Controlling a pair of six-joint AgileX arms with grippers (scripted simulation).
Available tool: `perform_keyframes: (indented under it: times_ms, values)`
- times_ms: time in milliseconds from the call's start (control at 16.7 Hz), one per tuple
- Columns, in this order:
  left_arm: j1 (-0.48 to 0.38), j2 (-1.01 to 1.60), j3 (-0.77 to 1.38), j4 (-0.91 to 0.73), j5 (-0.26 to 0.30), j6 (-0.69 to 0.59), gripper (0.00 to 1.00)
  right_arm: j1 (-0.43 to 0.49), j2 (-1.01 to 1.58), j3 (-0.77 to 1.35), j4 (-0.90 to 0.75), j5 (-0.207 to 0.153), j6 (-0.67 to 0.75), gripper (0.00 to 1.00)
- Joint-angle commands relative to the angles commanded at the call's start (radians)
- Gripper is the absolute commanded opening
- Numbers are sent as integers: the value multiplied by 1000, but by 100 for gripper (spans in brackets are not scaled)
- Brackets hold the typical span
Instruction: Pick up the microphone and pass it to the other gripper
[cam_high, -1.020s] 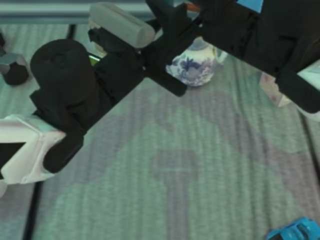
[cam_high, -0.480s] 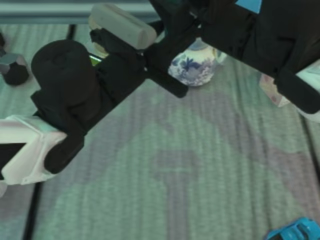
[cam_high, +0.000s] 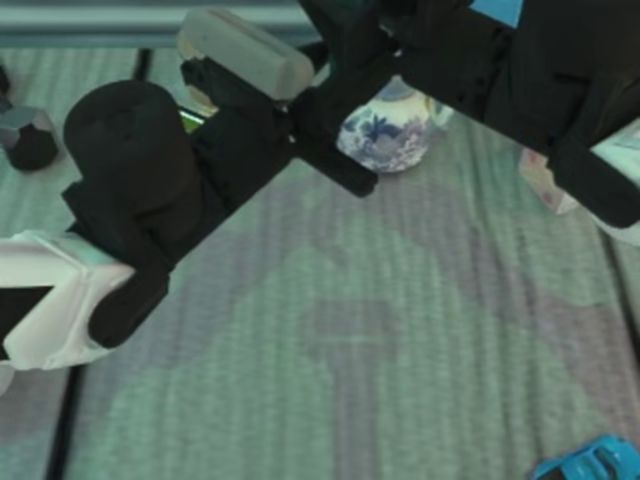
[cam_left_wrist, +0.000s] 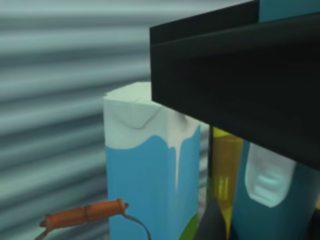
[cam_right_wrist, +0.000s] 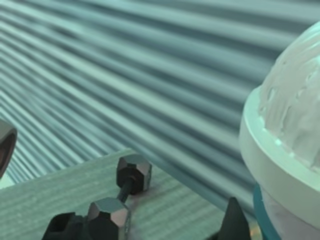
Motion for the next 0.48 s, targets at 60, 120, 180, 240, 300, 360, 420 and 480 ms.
perform_keyframes:
  times_ms: [60, 120, 180, 240, 300, 360, 420, 480]
  values:
    - [0, 0, 0, 0, 0, 0, 30, 0, 0, 0, 0, 0, 0, 0]
    - [0, 0, 0, 0, 0, 0, 38, 0, 0, 0, 0, 0, 0, 0]
    - [0, 0, 0, 0, 0, 0, 45, 0, 0, 0, 0, 0, 0, 0]
    - [0, 0, 0, 0, 0, 0, 53, 0, 0, 0, 0, 0, 0, 0]
    - [0, 0, 0, 0, 0, 0, 60, 0, 0, 0, 0, 0, 0, 0]
    - [0, 0, 0, 0, 0, 0, 68, 0, 0, 0, 0, 0, 0, 0]
    - [0, 0, 0, 0, 0, 0, 75, 0, 0, 0, 0, 0, 0, 0]
    - [0, 0, 0, 0, 0, 0, 83, 0, 0, 0, 0, 0, 0, 0]
